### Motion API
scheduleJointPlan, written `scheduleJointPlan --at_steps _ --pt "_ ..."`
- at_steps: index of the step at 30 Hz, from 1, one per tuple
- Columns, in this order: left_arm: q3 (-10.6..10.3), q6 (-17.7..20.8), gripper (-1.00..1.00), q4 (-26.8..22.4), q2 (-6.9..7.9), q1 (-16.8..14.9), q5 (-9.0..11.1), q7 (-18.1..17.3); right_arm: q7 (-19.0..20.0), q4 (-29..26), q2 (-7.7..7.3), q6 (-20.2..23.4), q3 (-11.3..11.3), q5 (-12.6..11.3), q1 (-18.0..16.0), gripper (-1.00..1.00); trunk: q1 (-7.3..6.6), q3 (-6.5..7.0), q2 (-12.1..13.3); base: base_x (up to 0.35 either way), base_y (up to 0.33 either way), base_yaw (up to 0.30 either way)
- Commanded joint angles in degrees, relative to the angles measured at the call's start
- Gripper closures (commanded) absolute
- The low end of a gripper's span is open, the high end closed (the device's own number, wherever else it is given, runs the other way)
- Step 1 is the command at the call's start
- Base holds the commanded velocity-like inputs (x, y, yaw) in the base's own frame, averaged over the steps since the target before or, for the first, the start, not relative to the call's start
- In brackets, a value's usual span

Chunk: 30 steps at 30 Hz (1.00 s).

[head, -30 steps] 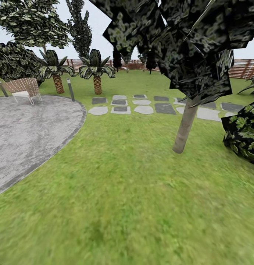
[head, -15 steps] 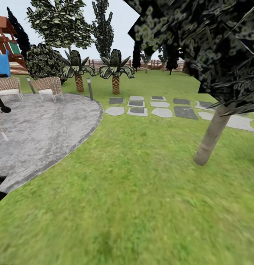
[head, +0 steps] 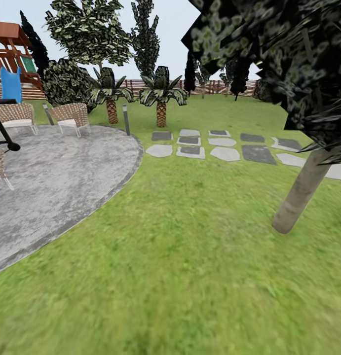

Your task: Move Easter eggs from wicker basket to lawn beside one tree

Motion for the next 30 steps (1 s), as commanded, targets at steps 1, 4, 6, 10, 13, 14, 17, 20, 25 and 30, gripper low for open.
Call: scheduleJointPlan --at_steps 1,4,6,10,13,14,17,20,25,30 --pt "0.44 -0.07 -1.00 0.00 -0.02 -0.02 0.04 -0.04 0.02 0.06 0.01 -0.21 0.01 0.05 -0.03 -1.00 0.03 -0.01 -0.02 0.325 0.000 0.007" --pt "0.44 -0.06 -1.00 0.01 -0.02 -0.02 0.04 -0.04 -0.01 0.04 -0.01 -0.23 -0.01 0.03 -0.03 -1.00 0.03 0.14 -0.02 0.325 0.000 0.029" --pt "0.44 -0.06 -1.00 0.01 -0.02 -0.02 0.04 -0.04 -0.16 -0.07 -0.22 -0.21 -0.12 0.01 -0.03 -1.00 0.03 0.17 -0.02 0.325 0.000 0.014" --pt "0.42 -0.06 -1.00 0.01 -0.02 -0.02 0.04 -0.04 -0.28 0.21 -0.44 -0.20 -0.15 -0.11 -0.03 -1.00 0.03 0.19 -0.02 0.325 0.000 0.004" --pt "0.41 -0.06 -1.00 0.01 -0.02 -0.02 0.04 -0.04 -0.32 0.46 -1.08 -0.15 -0.16 -0.23 -0.03 -1.00 0.03 0.19 -0.02 0.325 0.000 0.001" --pt "0.39 -0.06 -1.00 0.01 -0.02 -0.02 0.04 -0.04 -0.32 0.53 -1.40 -0.13 -0.17 -0.29 -0.03 -1.00 0.03 0.19 -0.02 0.325 0.000 0.000" --pt "0.39 -0.08 -1.00 0.01 -0.02 -0.02 0.04 -0.04 -0.33 0.68 -1.75 -0.12 -0.17 -0.43 -0.03 -1.00 0.03 0.19 -0.02 0.325 0.000 0.000" --pt "0.38 -0.07 -1.00 0.01 -0.02 -0.02 0.04 -0.04 -0.33 0.66 -1.69 -0.11 -0.17 -0.40 -0.03 -1.00 0.03 0.19 -0.02 0.325 0.000 0.000" --pt "0.43 -0.07 -1.00 0.01 -0.02 -0.02 0.04 -0.04 -0.33 0.65 -1.66 -0.11 -0.19 -0.45 -0.03 -1.00 0.03 0.19 -0.02 0.325 0.000 0.000" --pt "0.37 -0.06 -1.00 0.01 -0.02 -0.02 0.04 -0.04 -0.33 0.65 -1.89 -0.11 -0.17 -0.45 -0.03 -1.00 0.03 0.19 -0.02 0.325 0.000 0.000"
